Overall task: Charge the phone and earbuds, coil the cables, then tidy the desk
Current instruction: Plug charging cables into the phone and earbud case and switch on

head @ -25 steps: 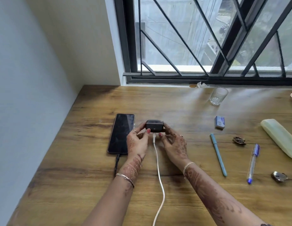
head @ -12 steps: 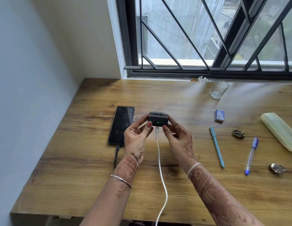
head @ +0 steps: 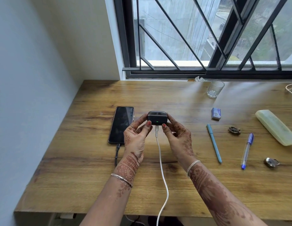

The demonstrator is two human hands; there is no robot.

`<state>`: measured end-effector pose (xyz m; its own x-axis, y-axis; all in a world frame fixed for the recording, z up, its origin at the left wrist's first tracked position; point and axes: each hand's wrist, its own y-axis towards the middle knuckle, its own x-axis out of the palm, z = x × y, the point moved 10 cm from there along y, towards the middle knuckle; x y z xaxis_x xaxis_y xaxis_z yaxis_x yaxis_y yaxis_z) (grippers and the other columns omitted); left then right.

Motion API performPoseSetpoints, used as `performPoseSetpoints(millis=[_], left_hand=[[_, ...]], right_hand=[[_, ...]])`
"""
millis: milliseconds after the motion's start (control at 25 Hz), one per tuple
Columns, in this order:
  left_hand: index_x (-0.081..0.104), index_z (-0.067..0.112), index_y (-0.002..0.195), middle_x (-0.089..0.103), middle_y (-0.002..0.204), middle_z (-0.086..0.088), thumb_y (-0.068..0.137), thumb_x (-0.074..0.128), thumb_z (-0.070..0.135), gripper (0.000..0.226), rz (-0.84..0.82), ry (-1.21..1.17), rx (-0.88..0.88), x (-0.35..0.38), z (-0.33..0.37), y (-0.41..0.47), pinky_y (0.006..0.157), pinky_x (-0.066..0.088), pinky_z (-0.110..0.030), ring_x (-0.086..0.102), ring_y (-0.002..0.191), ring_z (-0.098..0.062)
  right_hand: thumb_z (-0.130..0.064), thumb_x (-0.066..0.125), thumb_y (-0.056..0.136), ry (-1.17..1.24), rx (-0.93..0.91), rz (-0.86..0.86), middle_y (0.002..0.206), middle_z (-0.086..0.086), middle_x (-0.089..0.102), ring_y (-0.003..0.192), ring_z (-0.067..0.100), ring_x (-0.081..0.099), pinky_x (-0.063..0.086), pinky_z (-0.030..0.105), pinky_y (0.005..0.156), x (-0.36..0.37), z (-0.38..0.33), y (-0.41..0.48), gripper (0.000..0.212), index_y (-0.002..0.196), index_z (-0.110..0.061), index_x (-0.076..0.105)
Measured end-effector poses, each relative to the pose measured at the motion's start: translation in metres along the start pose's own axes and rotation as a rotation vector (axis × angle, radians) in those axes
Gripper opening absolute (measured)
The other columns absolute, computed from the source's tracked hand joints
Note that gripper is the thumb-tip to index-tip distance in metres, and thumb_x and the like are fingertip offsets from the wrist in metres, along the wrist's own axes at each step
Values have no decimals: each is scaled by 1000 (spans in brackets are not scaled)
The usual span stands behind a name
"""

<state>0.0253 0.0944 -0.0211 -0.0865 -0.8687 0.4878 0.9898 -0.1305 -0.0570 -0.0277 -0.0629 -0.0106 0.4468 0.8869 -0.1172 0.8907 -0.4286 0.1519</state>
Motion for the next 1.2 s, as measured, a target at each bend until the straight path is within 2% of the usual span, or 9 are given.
performPoseSetpoints(millis=[120,320,640,840,1200], left_hand=[[77,26,94,73,109,-2,69,75,18,27,-2,8,-1,-1,0,0,80,55,-20,67,106,-17],[77,28,94,74,106,1,68,76,19,27,-13,8,4,1,-1,1,79,54,-20,68,105,-16],[75,21,97,74,106,-2,80,71,4,24,18,6,-18,-1,-4,1,79,55,-20,68,103,-17],[76,23,95,73,107,-1,75,74,9,24,17,5,-21,-1,-2,0,80,55,-21,68,104,-17],[76,25,94,74,106,-1,79,72,7,24,20,29,-36,-3,-3,0,80,56,-22,68,105,-17]], right_hand=[[-24,69,87,-12,2,3,99,-16,70,86,-8,62,47,10,69,0,-3,-1,43,123,-43,57],[-24,68,88,-11,7,0,100,-15,70,88,-8,62,48,10,70,-1,-3,-1,42,124,-42,57],[-24,68,88,-5,36,-2,104,-10,71,94,-5,64,46,7,71,-1,3,-1,42,128,-34,59],[-25,68,88,-27,39,3,102,-12,71,92,-4,64,46,7,71,-1,3,-2,43,127,-37,58],[-23,68,88,-44,36,8,99,-17,70,88,-10,62,45,6,69,-1,1,-2,43,125,-42,57]])
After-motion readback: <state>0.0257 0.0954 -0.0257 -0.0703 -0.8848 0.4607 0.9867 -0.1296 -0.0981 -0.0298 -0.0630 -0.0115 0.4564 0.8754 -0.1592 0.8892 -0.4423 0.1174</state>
